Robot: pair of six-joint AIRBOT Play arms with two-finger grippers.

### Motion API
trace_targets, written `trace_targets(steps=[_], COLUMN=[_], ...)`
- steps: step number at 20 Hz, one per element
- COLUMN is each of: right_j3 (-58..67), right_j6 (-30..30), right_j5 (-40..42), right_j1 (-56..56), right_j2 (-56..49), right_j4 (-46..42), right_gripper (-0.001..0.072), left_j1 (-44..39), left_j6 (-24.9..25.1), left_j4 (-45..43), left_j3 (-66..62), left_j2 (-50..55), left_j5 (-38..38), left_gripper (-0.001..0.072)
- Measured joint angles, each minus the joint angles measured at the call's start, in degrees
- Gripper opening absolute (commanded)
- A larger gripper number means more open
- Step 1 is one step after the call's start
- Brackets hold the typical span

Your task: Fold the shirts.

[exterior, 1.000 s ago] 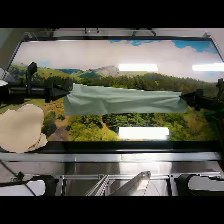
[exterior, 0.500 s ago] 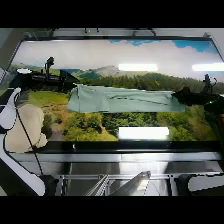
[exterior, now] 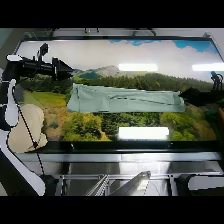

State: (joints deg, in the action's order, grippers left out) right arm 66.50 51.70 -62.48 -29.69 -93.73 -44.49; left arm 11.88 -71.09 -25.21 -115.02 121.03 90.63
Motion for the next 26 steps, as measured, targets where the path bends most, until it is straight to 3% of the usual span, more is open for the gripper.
trace_targets(steps=[6,7,8,9,10,11,15,20,26], right_j3=[1.11,1.16,1.18,1.14,1.14,1.14,1.75,4.46,6.25], right_j6=[4.28,4.48,4.72,4.94,5.09,5.16,5.33,5.77,5.75], right_j5=[-0.42,-0.44,-0.15,-0.04,-0.02,-0.02,-1.33,-6.75,-12.33], right_j1=[2.4,2.89,3.43,3.93,4.37,4.72,5.18,3.69,12.52], right_j2=[-3.41,-3.93,-4.42,-4.94,-5.27,-5.51,-5.49,-0.87,7.43], right_j4=[-1.68,-0.52,-0.09,0.31,0.61,1.29,3.3,4.7,18.88], right_gripper=[0.0681,0.0553,0.0417,0.0296,0.0076,0.0017,0.0016,0.0016,0.0017], left_j1=[-1.64,-2.1,-2.58,-3.1,-3.76,-4.52,-8.87,-20.24,-27.32], left_j6=[-1.03,-1.22,-1.27,-1.4,-1.38,-0.92,0.13,0.09,0.07], left_j4=[-0.2,-0.2,-0.2,-0.15,-0.15,-0.15,-0.17,-2.97,-4.33], left_j3=[5.38,5.88,6.19,6.43,6.62,6.73,6.97,7.02,7.06], left_j2=[-1.97,-2.08,-2.16,-2.21,-2.23,-2.25,-2.29,-1.09,-1.27], left_j5=[1.77,1.99,2.03,2.25,2.21,2.23,0.02,-9.07,-12.7], left_gripper=[0.0403,0.0401,0.0281,0.0094,0.0003,0.0003,0.0002,0.0003,0.0003])
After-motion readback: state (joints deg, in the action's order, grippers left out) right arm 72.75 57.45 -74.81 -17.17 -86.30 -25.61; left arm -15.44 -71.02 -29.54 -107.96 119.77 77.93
